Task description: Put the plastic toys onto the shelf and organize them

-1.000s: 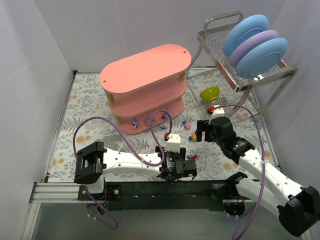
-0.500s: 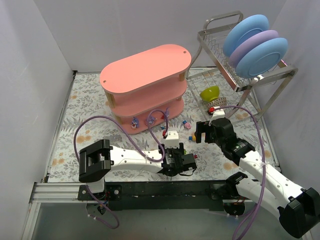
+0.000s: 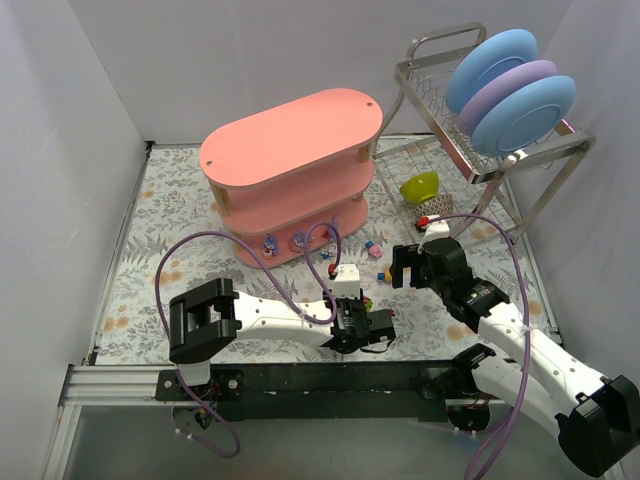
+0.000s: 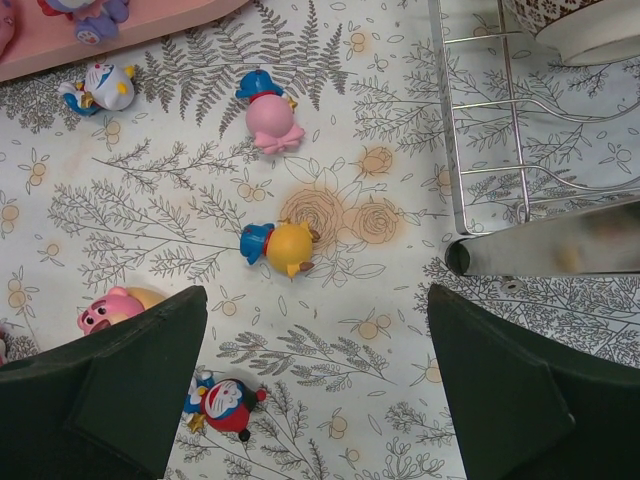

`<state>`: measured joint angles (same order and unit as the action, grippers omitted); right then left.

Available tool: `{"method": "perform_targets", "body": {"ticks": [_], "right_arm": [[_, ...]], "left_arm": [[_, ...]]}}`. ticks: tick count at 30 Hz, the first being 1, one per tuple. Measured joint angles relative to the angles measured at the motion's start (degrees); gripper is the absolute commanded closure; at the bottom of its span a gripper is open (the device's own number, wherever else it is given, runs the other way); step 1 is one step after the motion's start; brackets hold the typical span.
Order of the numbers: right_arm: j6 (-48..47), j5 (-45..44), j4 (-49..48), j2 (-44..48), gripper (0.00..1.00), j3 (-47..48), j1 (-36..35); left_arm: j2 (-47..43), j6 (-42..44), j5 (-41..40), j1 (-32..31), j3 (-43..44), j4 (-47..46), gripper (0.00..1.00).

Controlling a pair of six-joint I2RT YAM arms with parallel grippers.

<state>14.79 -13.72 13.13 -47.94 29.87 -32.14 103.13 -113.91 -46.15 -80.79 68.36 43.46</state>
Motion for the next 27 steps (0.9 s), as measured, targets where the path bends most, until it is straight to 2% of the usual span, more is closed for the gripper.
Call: {"method": "perform_targets", "body": {"ticks": [3,9,18,23,27], "right_arm": [[0.00,0.00,-0.02,0.02,0.02,-0.07,0.13],[-0.02,0.04,-0.04,0.74,0.02,-0.15,0.20],[-0.24,0.37,-0.26,1.79,0.02,-0.66,0.20],[-0.33,0.42,-0.81,1.84,0.02,-0.66,0.20],[-0.57,0.42,-0.92,1.92,0.02,-0.66,0.20]], "left_arm": [[0.00,-0.07,0.02,0.00,0.09,0.22,1.00],[0.00,-0.11,0.02,0.02,1.81,3.96,1.00],[-3.76,-0.13,-3.89,0.66,11.06,16.15,1.00],[-9.92,1.14,-6.16,4.57,15.76,19.80,1.00],[-14.40,5.70,-7.72,8.50,18.32,19.23,1.00]]}}
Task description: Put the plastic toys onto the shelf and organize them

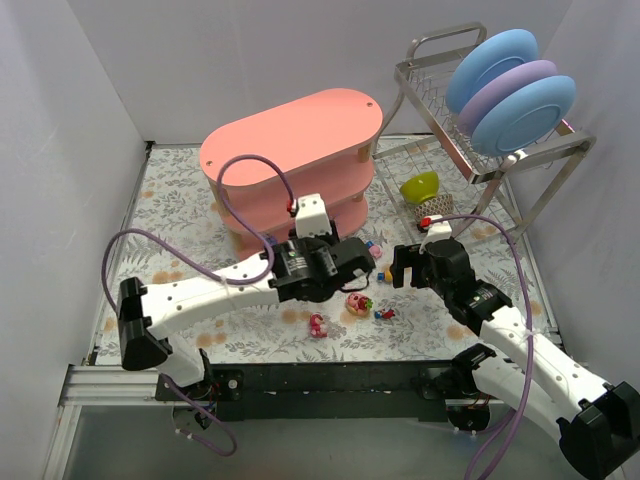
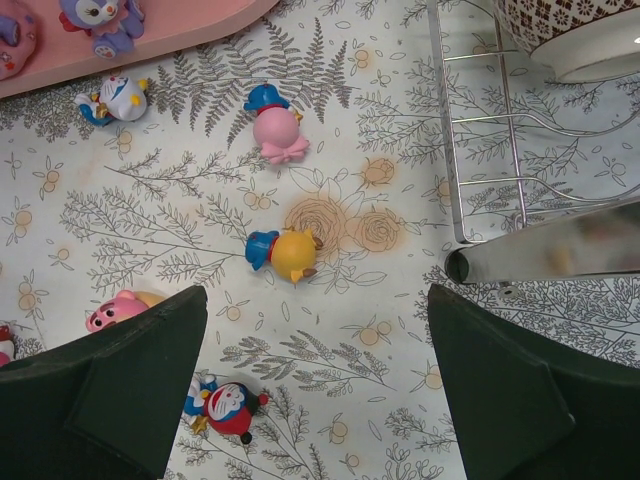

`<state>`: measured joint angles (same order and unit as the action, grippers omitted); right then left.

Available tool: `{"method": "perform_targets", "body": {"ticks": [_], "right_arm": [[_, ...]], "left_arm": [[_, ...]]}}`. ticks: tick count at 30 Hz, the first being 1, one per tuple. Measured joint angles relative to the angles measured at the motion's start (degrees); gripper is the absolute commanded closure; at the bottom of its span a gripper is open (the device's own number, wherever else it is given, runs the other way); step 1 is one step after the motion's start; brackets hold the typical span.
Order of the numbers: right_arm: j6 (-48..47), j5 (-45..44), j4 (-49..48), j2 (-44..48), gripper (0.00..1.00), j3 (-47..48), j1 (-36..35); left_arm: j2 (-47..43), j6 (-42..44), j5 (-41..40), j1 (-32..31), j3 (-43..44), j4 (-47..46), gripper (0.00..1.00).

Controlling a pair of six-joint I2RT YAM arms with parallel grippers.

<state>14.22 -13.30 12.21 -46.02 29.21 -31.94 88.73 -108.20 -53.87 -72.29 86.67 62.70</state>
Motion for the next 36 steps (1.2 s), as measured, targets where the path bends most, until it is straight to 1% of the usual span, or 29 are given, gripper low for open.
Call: {"method": "perform_targets", "body": {"ticks": [6,10,15,26,30,33,36], "right_arm": [[-0.52,0.04,-0.02,0.46,0.02,0.00,0.00],[-0.74,0.39,-0.13,0.61,0.02,-0.02,0.00],[-0.94,0.63,-0.22,0.70,0.02,-0.02,0.00],[-0.96,1.31,-0.37,1.20,0.02,-0.02,0.02],[-0.98,1.55,-0.39,1.20,0.02,-0.07,0.02],[-1.01,1.77,-0.39,1.20,0.02,-0.09,0.02],[-1.07,1.95,-0.39,1.22,0.02,-0.09,0.02]], "left_arm": [[-5.88,10.40,-0.46,8.44,0.44,-3.43,1.00],[-6.43,16.15,-0.74,12.83,1.20,-5.20,1.00],[-6.40,21.57,-0.50,16.63,1.57,-6.84,1.00],[-6.36,28.83,2.78,23.56,0.20,-10.82,1.00],[-6.80,30.47,3.63,24.63,-1.46,-12.41,1.00],[-7.45,31.15,4.04,25.46,-2.73,-13.55,0.99],[-7.67,31.52,4.28,26.36,-3.52,-14.27,0.94]]}}
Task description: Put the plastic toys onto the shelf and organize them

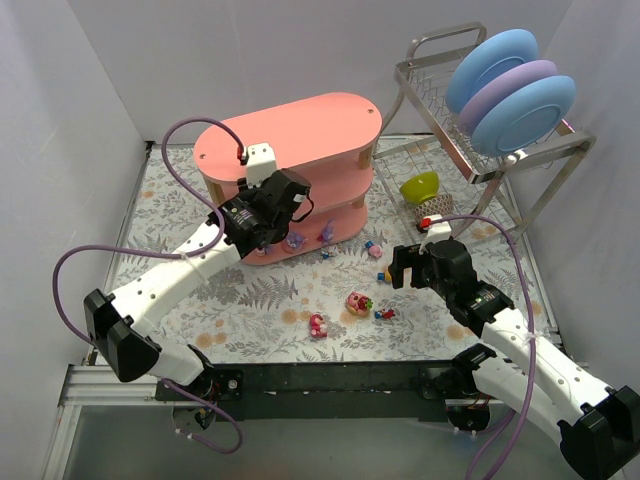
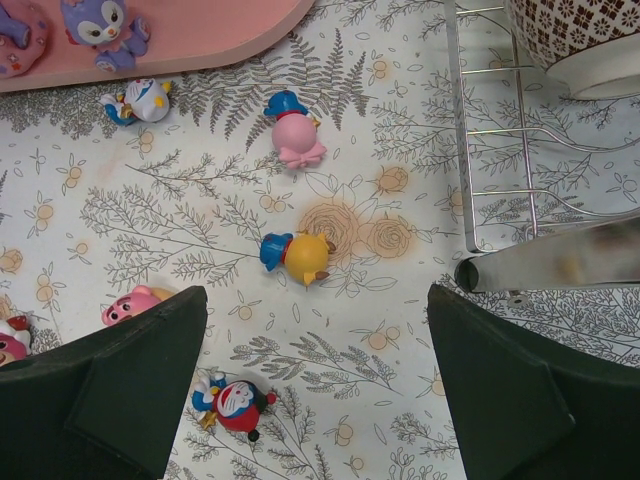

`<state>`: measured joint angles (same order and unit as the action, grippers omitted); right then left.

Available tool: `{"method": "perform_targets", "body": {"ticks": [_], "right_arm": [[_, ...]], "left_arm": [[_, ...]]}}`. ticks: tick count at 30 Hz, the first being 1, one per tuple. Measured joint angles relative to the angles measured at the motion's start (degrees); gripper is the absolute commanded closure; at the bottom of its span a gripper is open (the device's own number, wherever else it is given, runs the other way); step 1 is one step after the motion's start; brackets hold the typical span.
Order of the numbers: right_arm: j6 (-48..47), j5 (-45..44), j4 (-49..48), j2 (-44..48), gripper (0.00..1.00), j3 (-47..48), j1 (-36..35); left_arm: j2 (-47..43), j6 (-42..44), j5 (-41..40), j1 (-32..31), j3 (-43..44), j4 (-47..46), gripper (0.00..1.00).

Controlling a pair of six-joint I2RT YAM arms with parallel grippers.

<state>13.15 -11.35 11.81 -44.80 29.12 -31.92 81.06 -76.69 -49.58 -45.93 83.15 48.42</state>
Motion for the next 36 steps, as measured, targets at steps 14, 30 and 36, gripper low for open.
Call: {"method": "perform_targets", "body": {"ticks": [14,30,36], "right_arm": [[-0.09,0.87,-0.31,0.31,0.02,-0.11,0.00],[-0.31,1.55,-1.44,0.61,0.02,-0.85,0.00],[-0.50,1.73,-1.44,0.61,0.02,-0.85,0.00]], "left_arm": [[-2.08,2.93,1.11,0.76,-6.62,-6.54,0.82],[-5.90,13.88,0.92,1.53,-12.15,-20.48,0.71],[-5.88,14.93,0.70,1.84,-12.96,-22.23,0.61]]}}
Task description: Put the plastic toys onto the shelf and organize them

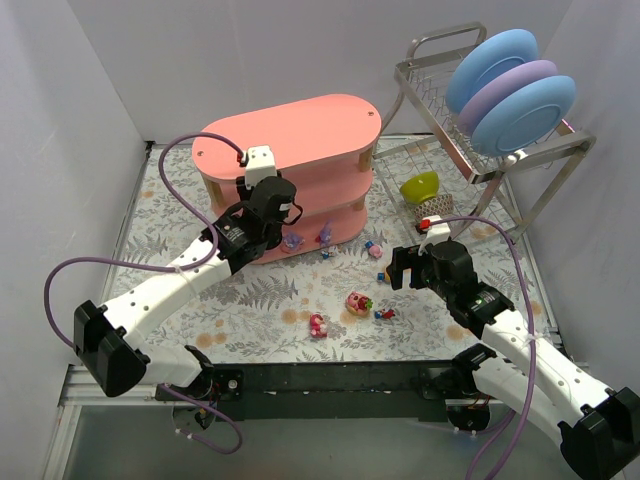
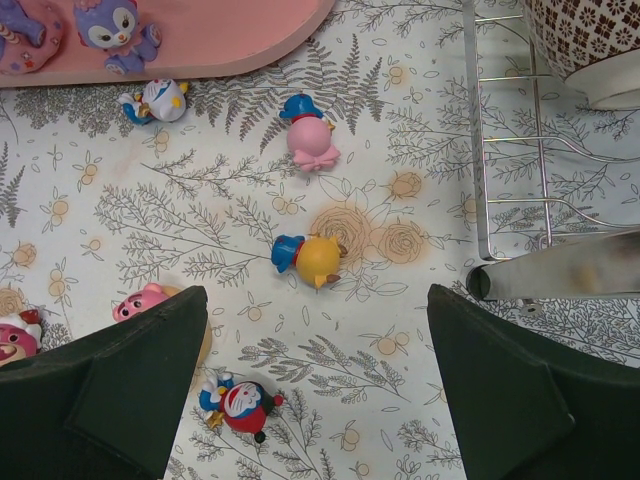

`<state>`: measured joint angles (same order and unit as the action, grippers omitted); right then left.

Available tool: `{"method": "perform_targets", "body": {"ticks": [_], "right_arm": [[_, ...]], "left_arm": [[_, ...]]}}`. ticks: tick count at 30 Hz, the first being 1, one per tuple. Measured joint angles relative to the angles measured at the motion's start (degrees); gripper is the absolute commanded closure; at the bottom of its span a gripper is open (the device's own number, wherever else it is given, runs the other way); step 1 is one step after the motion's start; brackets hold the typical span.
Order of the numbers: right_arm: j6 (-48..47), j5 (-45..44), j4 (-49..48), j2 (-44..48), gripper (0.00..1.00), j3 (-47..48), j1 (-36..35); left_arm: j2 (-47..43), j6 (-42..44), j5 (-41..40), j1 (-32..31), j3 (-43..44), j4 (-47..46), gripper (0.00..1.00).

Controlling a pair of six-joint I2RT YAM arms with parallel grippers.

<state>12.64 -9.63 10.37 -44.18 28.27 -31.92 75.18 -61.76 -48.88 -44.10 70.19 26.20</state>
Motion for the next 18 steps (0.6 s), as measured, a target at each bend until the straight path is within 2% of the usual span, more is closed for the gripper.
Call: {"method": "perform_targets", "body": {"ticks": [2,18], "right_arm": [[-0.02,0.00,0.00,0.02,0.02,0.00,0.00],[-0.26,0.81,-0.11,0.74,0.02,0.00,0.00]], "left_arm": [[0.11,0.11,0.04,0.24,-0.02,-0.33,0.56],[0.48,-1.05,1.60,0.70,-1.75,-1.75,0.43]]}}
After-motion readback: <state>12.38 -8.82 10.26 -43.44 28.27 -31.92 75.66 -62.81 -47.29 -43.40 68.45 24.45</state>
